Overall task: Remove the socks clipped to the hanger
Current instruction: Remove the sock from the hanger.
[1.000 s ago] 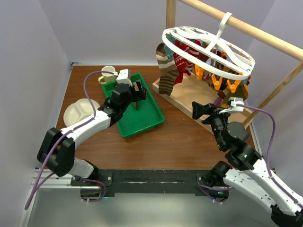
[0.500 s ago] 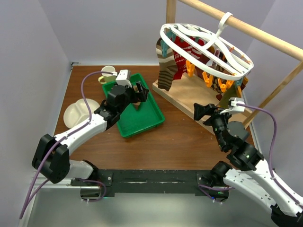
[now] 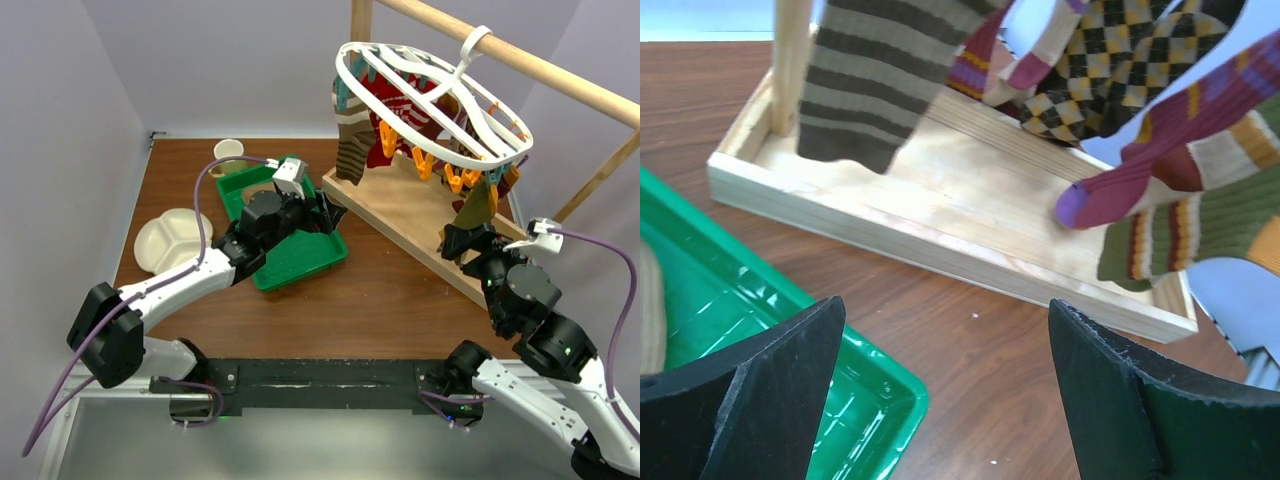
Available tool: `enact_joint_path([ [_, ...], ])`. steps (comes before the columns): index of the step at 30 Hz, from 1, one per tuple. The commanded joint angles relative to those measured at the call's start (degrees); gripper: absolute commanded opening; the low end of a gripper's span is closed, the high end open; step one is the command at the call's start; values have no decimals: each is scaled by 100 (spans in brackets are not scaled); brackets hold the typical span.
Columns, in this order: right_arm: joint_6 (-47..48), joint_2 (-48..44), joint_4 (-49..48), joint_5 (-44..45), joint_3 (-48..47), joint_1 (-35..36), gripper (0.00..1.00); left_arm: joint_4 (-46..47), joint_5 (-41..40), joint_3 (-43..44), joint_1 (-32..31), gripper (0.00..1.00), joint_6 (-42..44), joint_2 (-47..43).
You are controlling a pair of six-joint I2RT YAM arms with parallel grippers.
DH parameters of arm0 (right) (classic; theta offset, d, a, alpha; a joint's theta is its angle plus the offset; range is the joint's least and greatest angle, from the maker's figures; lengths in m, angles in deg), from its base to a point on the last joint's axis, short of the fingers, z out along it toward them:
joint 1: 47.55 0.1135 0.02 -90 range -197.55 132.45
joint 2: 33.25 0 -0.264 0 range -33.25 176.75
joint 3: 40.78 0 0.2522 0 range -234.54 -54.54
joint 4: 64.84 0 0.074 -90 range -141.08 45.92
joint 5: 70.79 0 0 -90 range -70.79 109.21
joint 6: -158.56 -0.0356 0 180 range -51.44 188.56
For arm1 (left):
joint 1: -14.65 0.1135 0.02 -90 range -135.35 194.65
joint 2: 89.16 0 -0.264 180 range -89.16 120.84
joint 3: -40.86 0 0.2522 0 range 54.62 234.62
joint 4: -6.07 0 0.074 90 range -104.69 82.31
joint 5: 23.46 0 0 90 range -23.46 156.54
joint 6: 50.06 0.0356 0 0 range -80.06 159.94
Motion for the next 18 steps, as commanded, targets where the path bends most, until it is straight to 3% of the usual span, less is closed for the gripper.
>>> enact_joint_path([
  [1, -676, -10, 798, 452, -146, 1, 90, 377, 321, 28, -18, 87, 126, -217],
  [4, -870, 17, 869, 699, 12, -7, 88, 351, 382, 2, -18, 87, 126, -340],
  [11, -256, 420, -1368, 743, 1092, -7, 86, 219, 453, 46, -18, 86, 179, -577],
  [18, -37, 1194, -2514, 989, 1393, -16, 84, 122, 663, 11, -18, 86, 302, -692],
])
